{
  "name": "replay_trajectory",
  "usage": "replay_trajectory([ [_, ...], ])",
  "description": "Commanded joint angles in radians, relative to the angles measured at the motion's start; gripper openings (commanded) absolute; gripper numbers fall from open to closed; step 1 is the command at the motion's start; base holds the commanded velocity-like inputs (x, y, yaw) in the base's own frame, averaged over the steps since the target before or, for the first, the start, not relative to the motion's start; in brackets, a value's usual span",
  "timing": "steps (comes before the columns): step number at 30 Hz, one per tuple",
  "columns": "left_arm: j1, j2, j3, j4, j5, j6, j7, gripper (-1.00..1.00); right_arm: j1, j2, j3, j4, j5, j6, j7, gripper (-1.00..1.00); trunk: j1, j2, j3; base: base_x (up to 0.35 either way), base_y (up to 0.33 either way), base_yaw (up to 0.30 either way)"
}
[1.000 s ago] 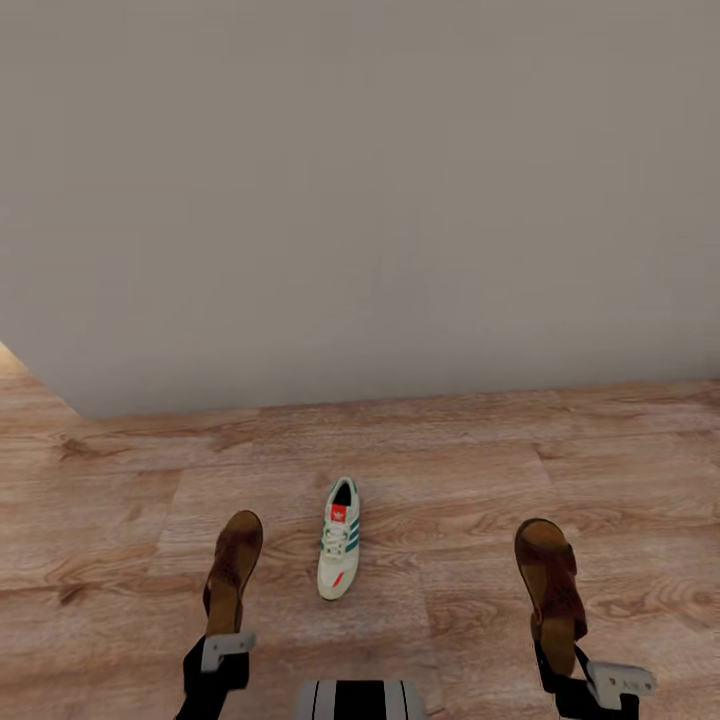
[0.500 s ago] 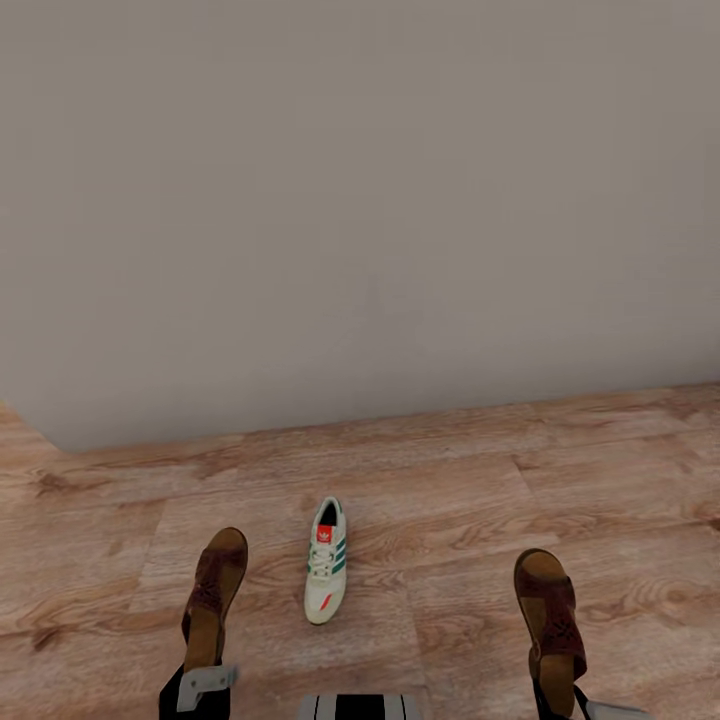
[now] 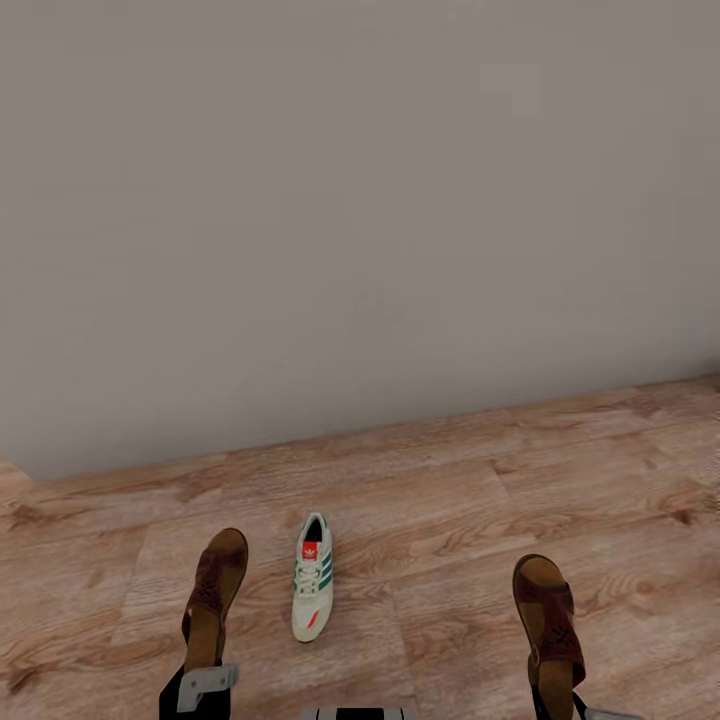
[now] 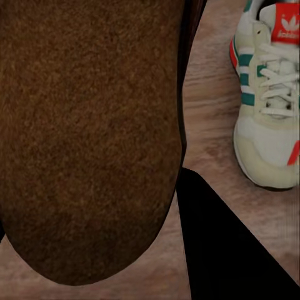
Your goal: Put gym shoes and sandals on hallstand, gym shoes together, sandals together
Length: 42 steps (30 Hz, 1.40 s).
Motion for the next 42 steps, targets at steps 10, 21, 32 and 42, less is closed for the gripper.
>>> replay_trajectory([
  [10, 0.0, -0.001, -0.003, 0.003, 0.0, -0.002, 0.004, -1.0, 0.0, 0.001, -0.006, 0.001, 0.008, -0.042, 0.007, -1.0, -0.039, 0.07, 0.046, 0.0, 0.0, -0.164],
  [21, 0.0, -0.001, -0.005, 0.001, 0.0, -0.004, 0.002, -1.0, 0.0, 0.001, -0.006, 0.001, 0.007, -0.057, 0.006, -1.0, -0.081, 0.147, 0.094, 0.0, 0.0, -0.209],
  [32, 0.0, -0.002, -0.006, 0.003, 0.0, -0.004, -0.004, -1.0, 0.0, 0.002, -0.006, 0.002, 0.006, -0.057, 0.005, -1.0, -0.096, 0.175, 0.113, 0.0, 0.0, -0.278],
  [42, 0.0, -0.004, -0.008, 0.01, 0.0, -0.004, -0.008, -1.0, 0.0, 0.002, -0.008, 0.003, 0.006, -0.057, 0.005, -1.0, -0.096, 0.175, 0.119, 0.0, 0.0, -0.286],
])
